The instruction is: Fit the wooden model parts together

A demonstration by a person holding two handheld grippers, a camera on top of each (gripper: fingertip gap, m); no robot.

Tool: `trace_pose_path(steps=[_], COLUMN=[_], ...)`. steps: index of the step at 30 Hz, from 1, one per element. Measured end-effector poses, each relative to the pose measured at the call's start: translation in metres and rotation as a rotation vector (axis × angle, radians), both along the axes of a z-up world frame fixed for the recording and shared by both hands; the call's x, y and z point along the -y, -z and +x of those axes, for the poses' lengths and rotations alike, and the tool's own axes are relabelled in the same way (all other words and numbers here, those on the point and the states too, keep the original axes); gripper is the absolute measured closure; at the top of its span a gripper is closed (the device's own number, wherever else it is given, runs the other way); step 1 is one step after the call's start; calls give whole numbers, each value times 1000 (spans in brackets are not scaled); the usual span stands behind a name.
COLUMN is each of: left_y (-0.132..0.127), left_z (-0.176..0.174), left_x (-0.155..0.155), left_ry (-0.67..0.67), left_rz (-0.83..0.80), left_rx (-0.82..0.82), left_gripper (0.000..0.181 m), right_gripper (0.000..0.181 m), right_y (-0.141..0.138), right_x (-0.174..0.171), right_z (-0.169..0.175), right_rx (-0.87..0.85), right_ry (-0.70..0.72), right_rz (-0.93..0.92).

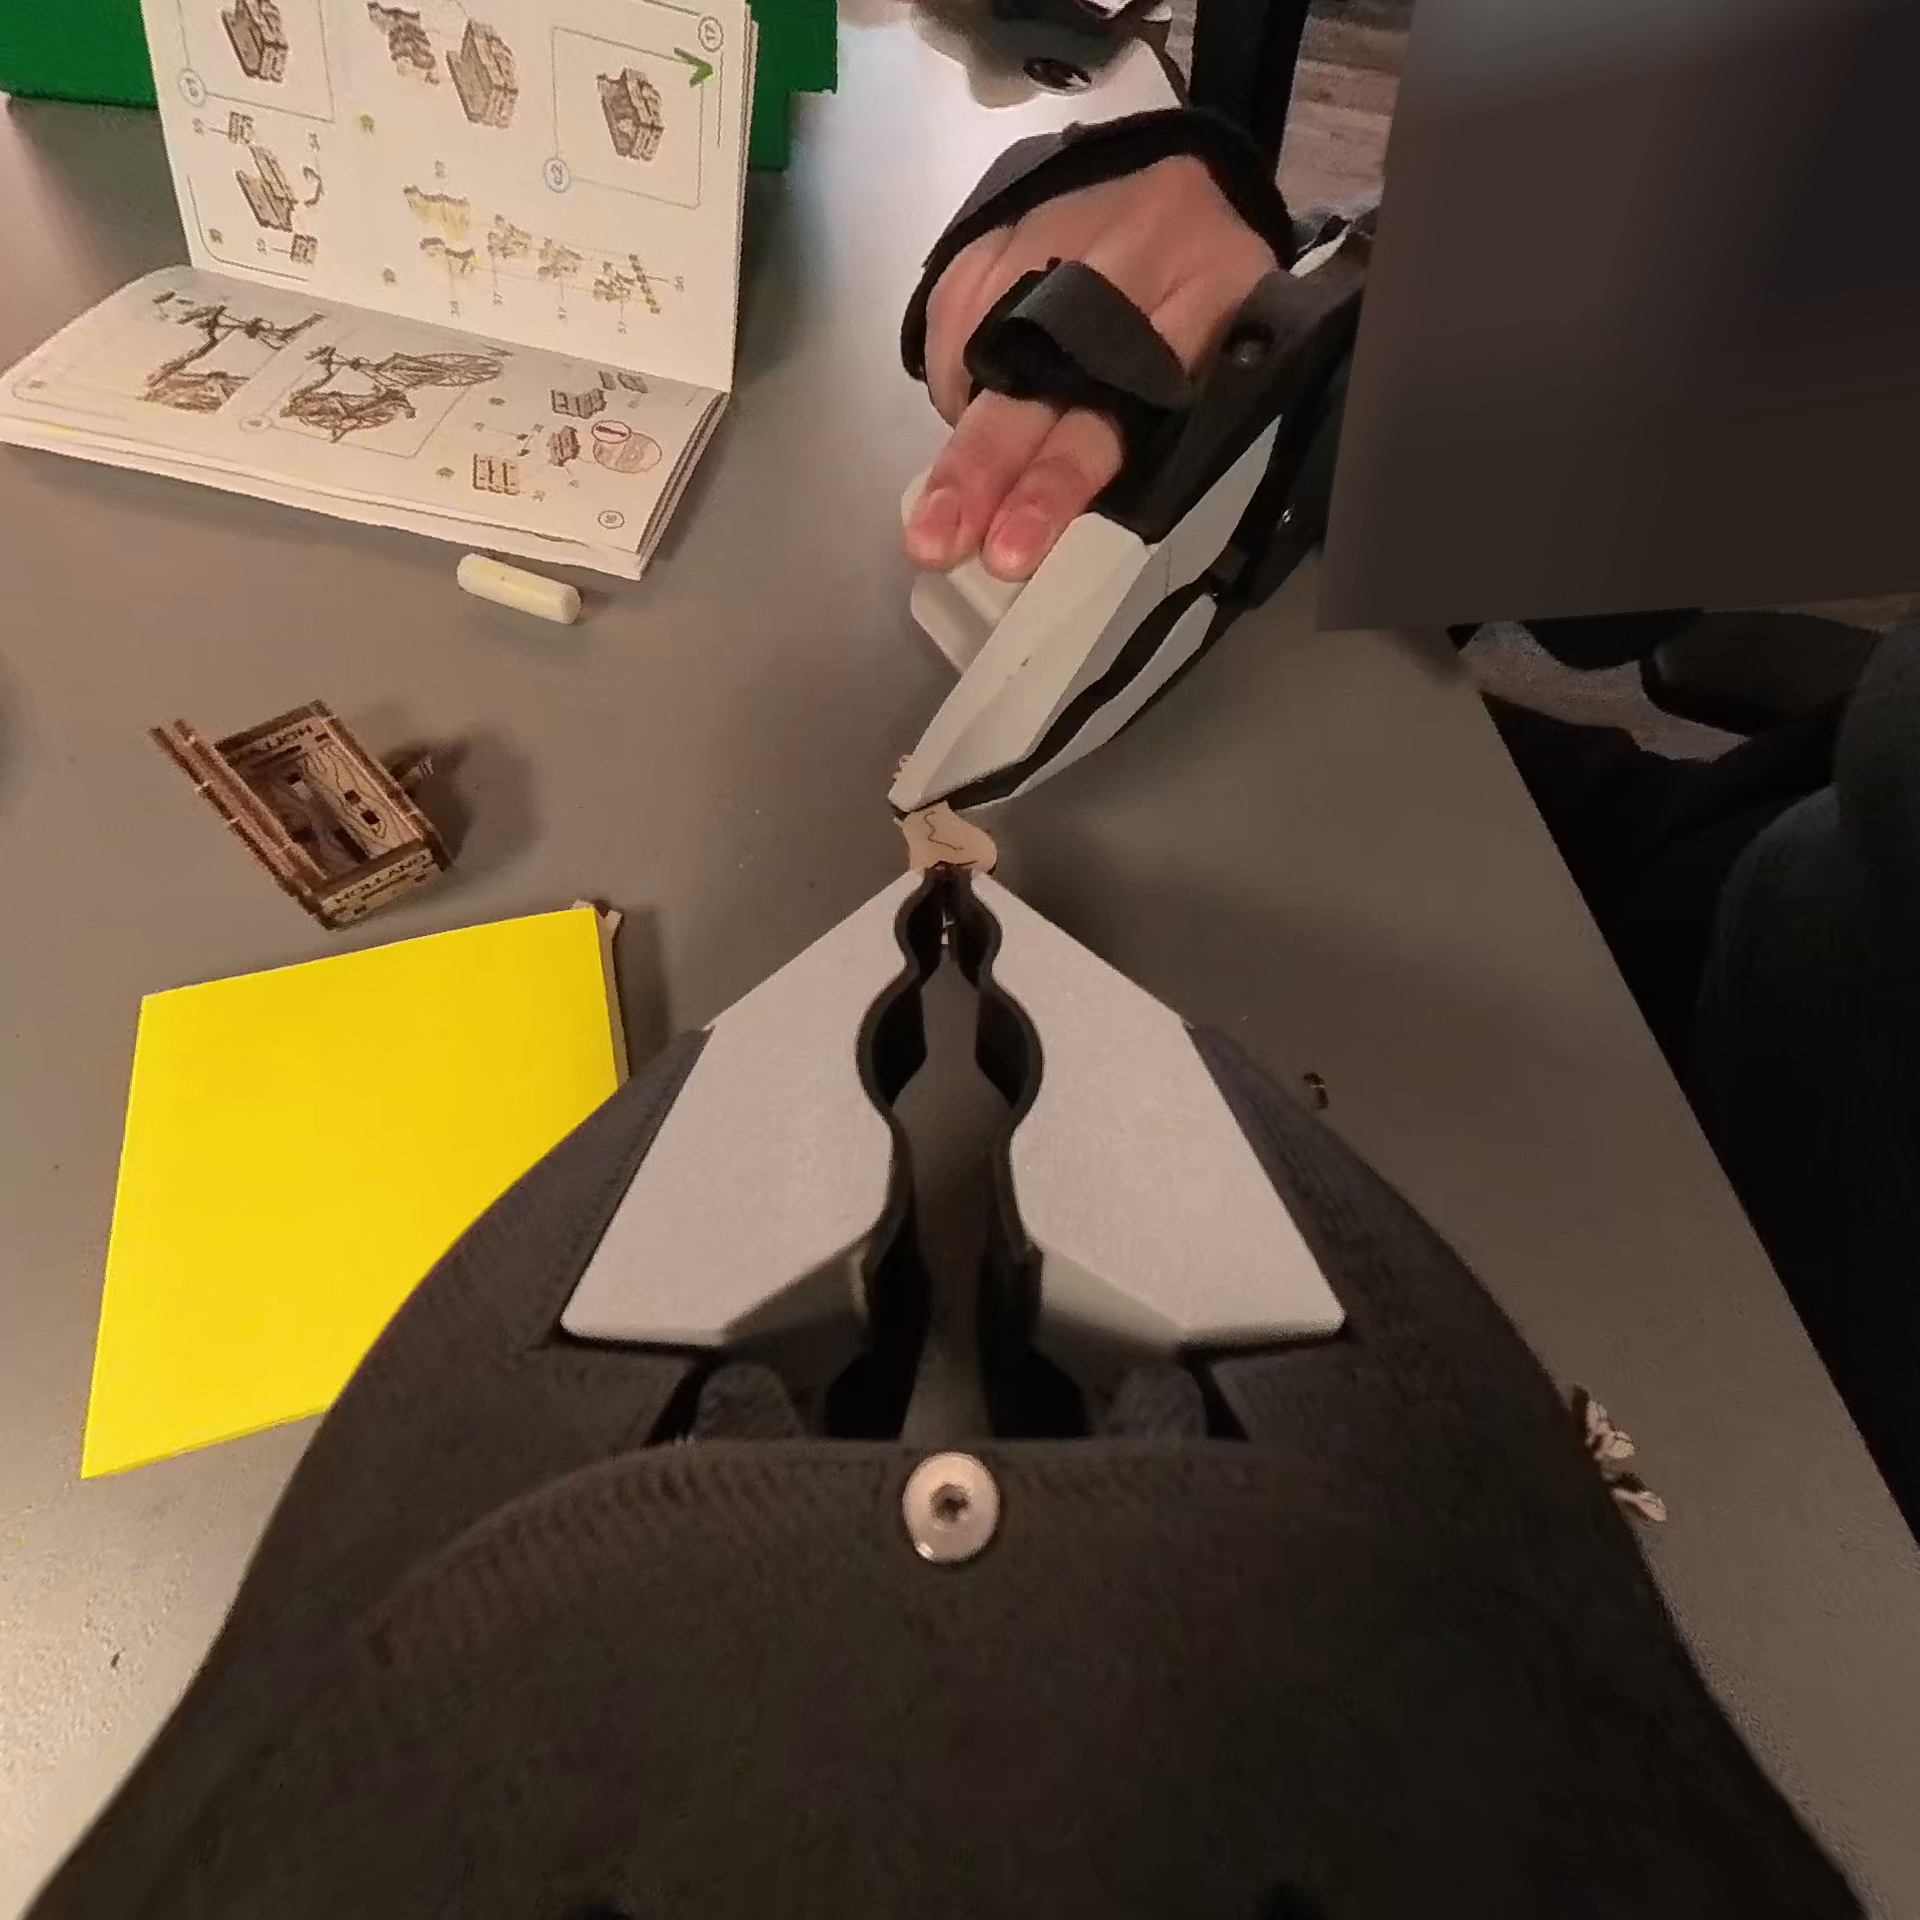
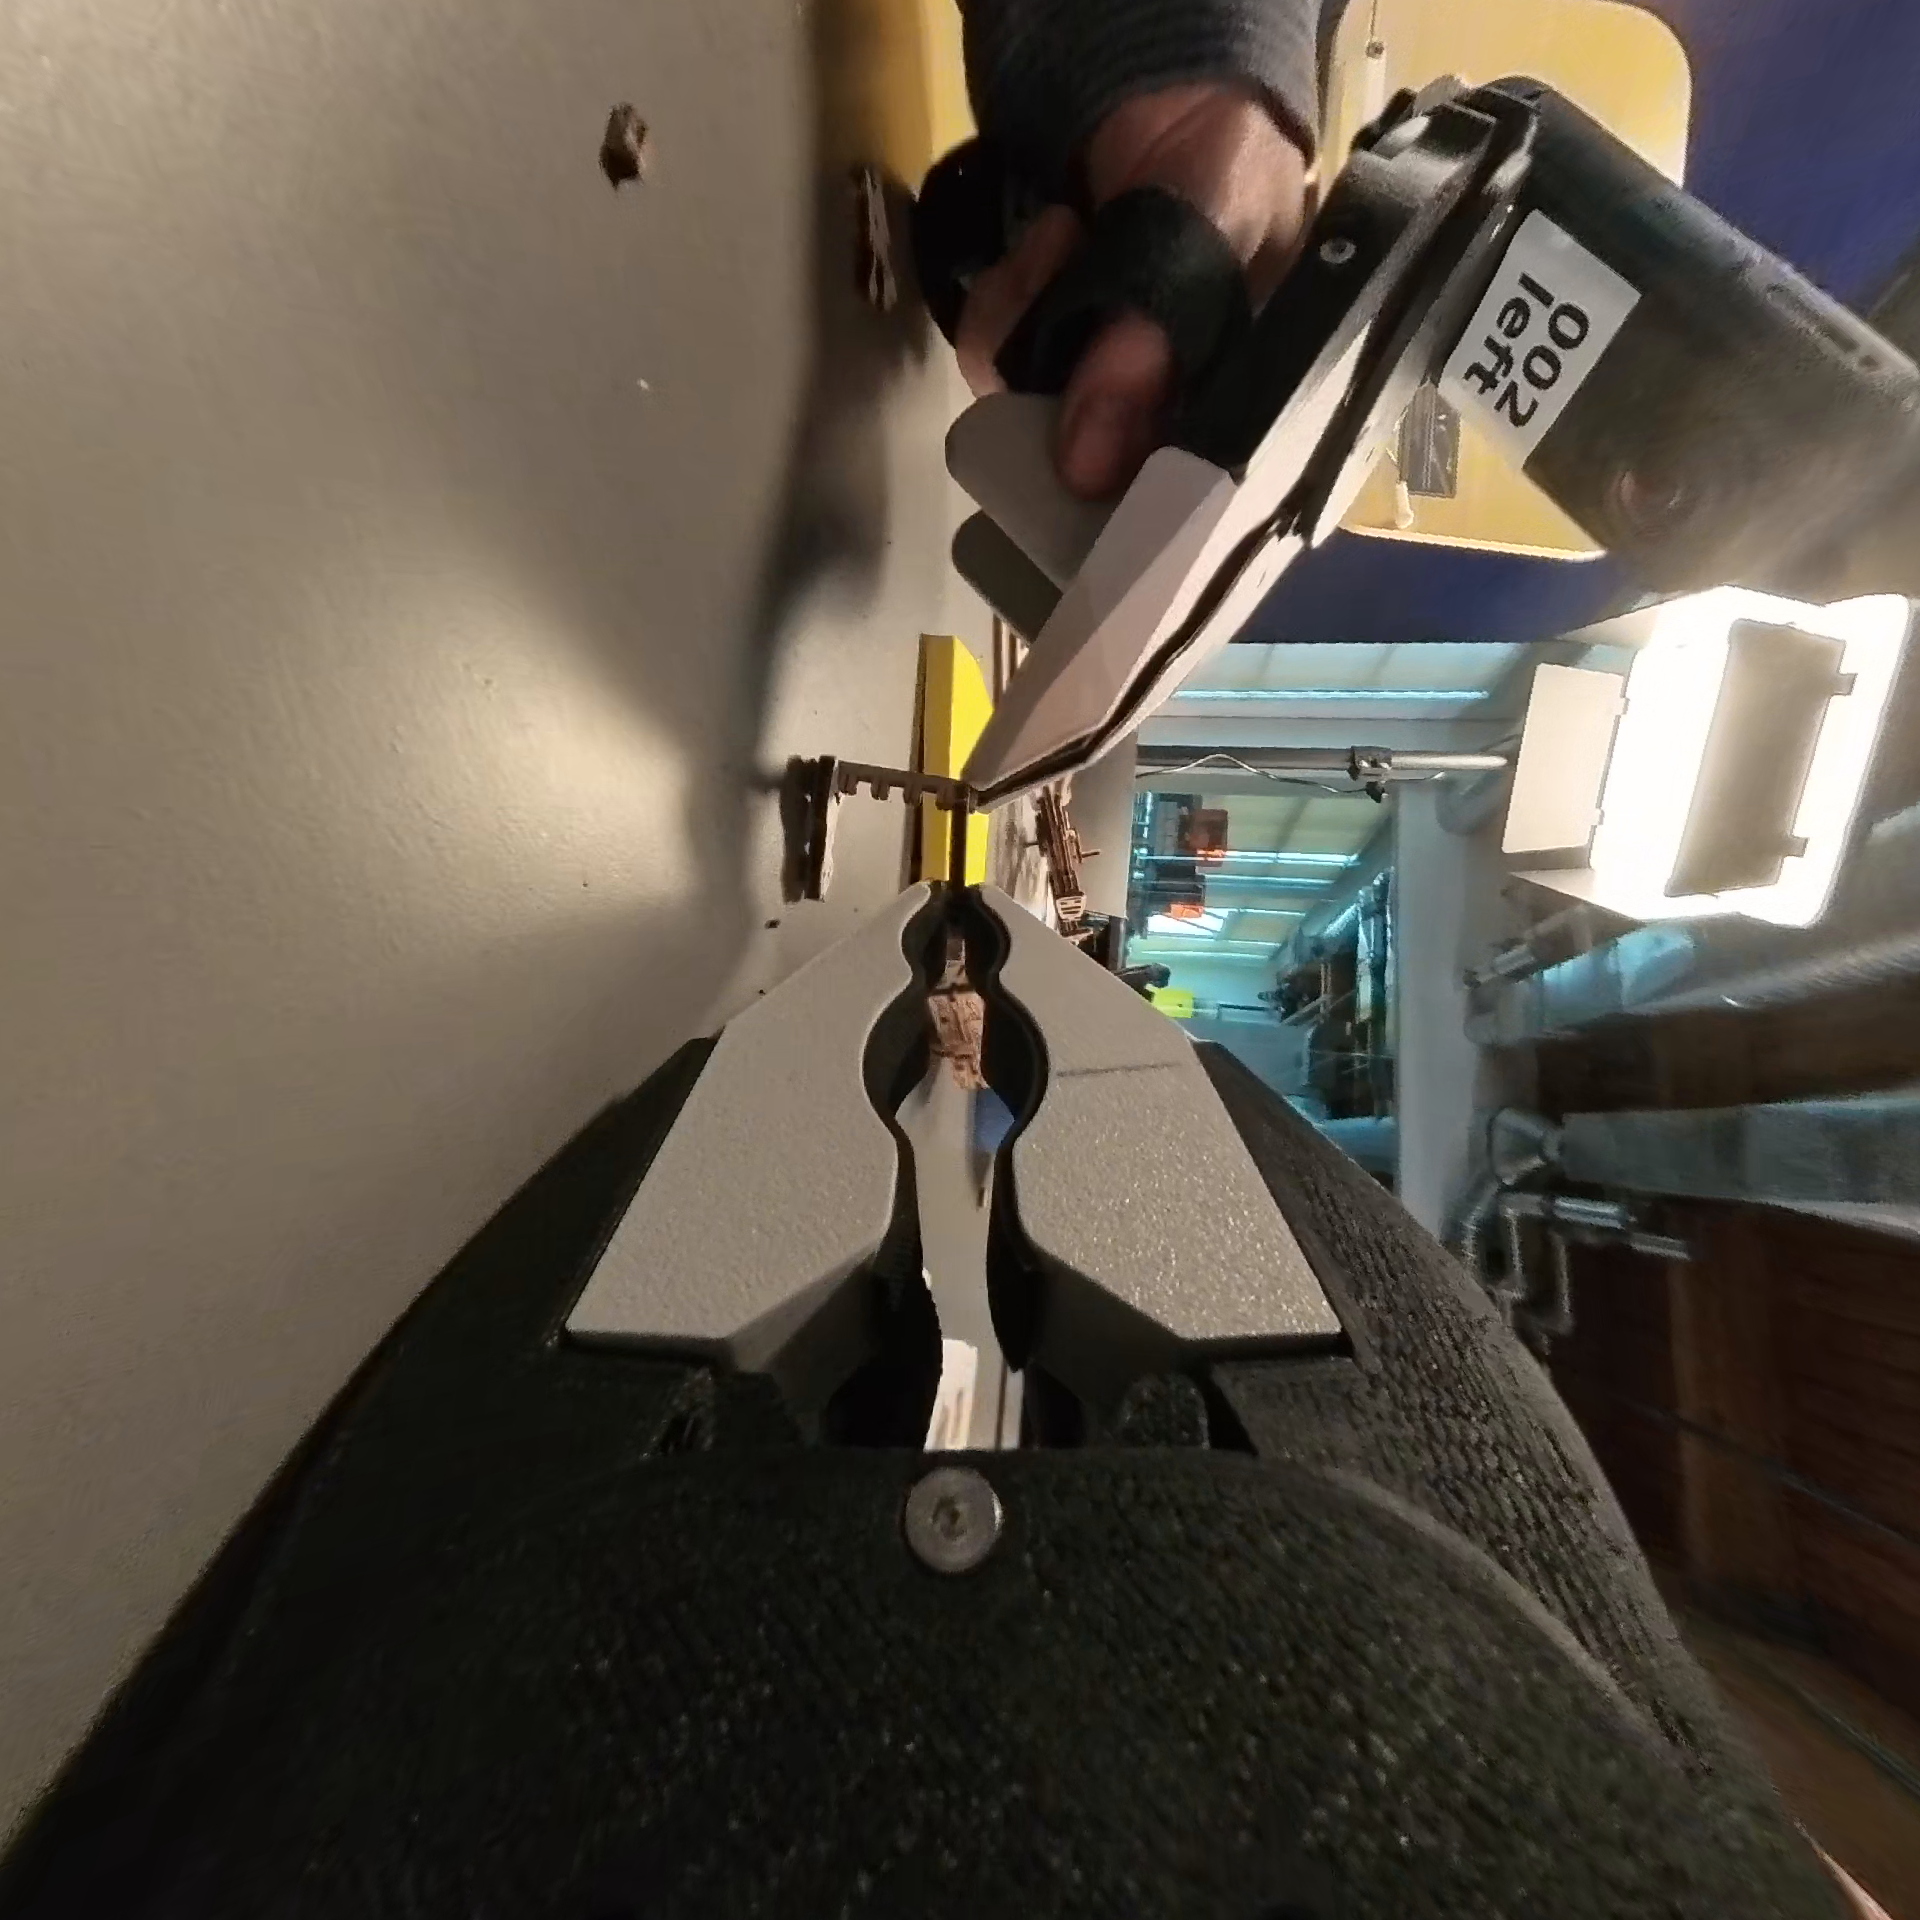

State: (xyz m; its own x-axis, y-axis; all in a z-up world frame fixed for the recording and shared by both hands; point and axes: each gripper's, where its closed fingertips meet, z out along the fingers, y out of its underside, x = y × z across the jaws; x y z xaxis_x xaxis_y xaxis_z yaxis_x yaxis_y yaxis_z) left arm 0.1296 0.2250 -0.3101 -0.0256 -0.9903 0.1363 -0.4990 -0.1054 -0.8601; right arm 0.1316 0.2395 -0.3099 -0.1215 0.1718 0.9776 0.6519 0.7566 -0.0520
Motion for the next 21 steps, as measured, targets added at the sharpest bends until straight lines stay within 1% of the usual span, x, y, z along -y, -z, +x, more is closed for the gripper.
trace_pose_path(steps=[8,21], left_y=[1,1], left_z=[-1,0], left_x=[-1,-1], left_ry=[32,24], left_rz=[33,24], left_rx=[-3,-3], left_gripper=[181,181], right_gripper=[181,181], right_y=[1,2], right_x=[0,0], right_z=[-1,-2], right_rx=[-16,-10], right_ry=[-16,32], right_rz=[-40,-44])
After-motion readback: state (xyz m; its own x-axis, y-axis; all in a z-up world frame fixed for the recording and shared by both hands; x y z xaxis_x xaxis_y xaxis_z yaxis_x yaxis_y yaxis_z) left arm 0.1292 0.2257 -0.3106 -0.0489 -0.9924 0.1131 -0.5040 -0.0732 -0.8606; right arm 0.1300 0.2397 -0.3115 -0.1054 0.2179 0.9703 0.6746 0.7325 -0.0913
